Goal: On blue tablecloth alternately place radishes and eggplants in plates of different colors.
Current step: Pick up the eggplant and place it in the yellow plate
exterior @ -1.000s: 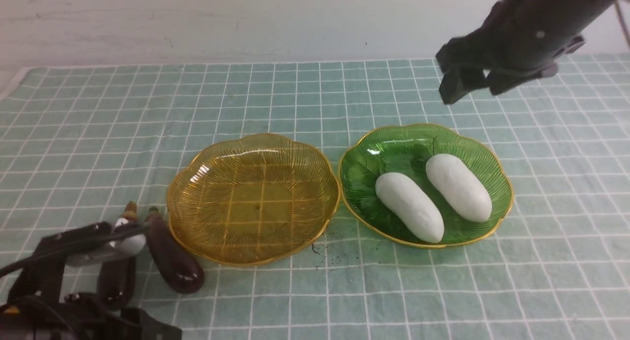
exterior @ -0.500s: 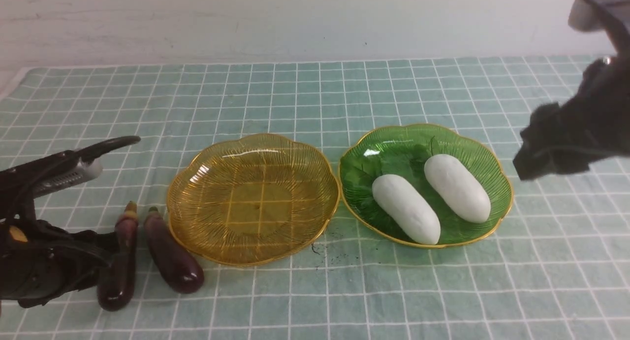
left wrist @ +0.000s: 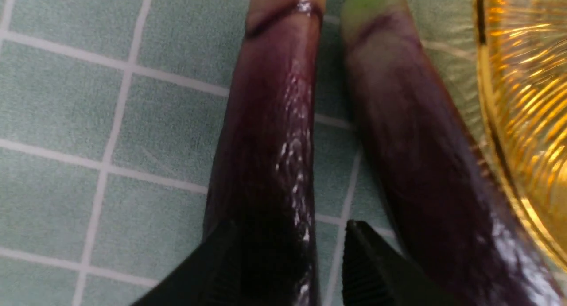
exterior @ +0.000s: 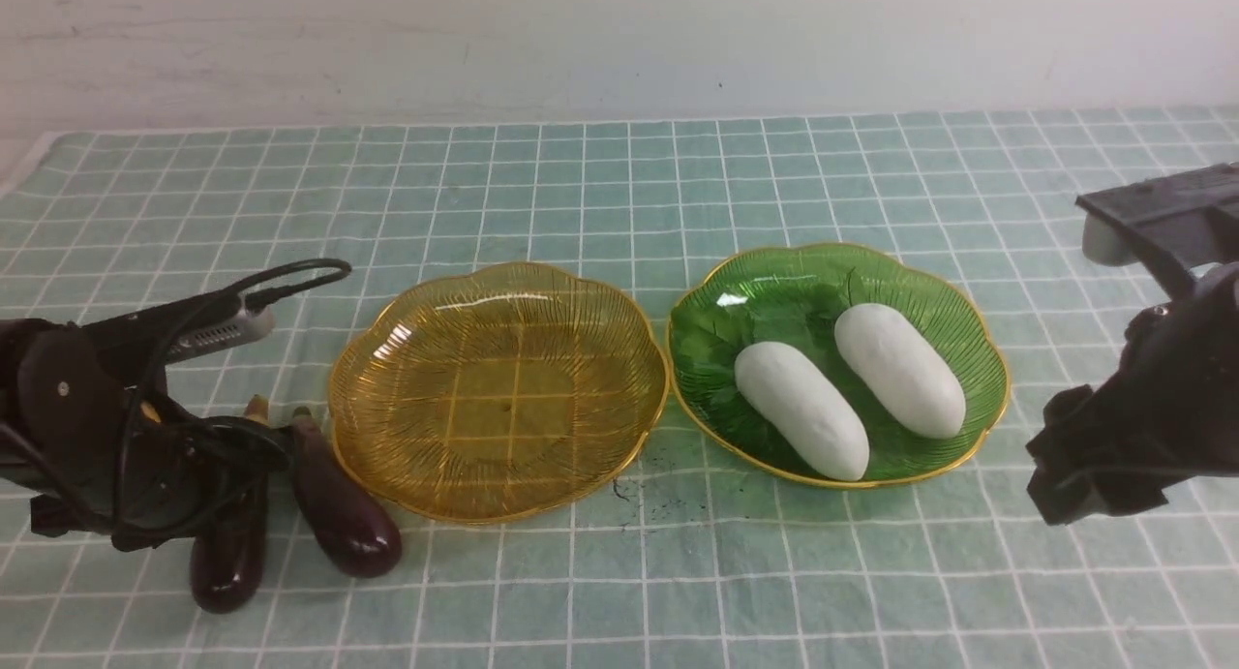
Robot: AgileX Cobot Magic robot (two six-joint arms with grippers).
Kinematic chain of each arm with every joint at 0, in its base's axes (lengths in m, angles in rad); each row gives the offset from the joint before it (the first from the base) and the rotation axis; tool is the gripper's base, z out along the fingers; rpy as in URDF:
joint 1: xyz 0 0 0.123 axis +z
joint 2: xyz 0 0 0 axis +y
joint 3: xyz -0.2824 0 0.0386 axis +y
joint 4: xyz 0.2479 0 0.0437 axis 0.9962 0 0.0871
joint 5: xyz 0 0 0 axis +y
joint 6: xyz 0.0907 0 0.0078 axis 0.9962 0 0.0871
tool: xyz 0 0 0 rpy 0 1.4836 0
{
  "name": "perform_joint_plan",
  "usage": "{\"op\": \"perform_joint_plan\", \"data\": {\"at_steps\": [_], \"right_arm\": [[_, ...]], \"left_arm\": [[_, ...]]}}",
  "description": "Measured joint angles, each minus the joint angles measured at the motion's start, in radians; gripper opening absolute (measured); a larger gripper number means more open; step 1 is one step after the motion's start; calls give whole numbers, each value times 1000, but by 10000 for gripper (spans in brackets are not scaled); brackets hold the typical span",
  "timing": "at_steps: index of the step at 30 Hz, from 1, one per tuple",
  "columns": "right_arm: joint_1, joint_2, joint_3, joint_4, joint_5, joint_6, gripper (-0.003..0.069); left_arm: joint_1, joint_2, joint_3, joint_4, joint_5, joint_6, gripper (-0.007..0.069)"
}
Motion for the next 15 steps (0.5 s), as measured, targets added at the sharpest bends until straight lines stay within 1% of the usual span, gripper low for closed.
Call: {"op": "perform_joint_plan", "data": {"at_steps": [5, 6, 10, 15], "right_arm": [[0, 0, 0, 2, -1, -4, 430], [0, 0, 0, 2, -1, -4, 430], [0, 0, 0, 1, -1, -4, 430], [0, 0, 0, 1, -2, -4, 430]], "left_arm": [[0, 30, -10, 28, -11, 0, 316], [1, 45, -11, 32, -23, 0, 334], [1, 61, -11, 51, -29, 0, 363], [1, 71, -8, 73, -22, 0, 363]]}}
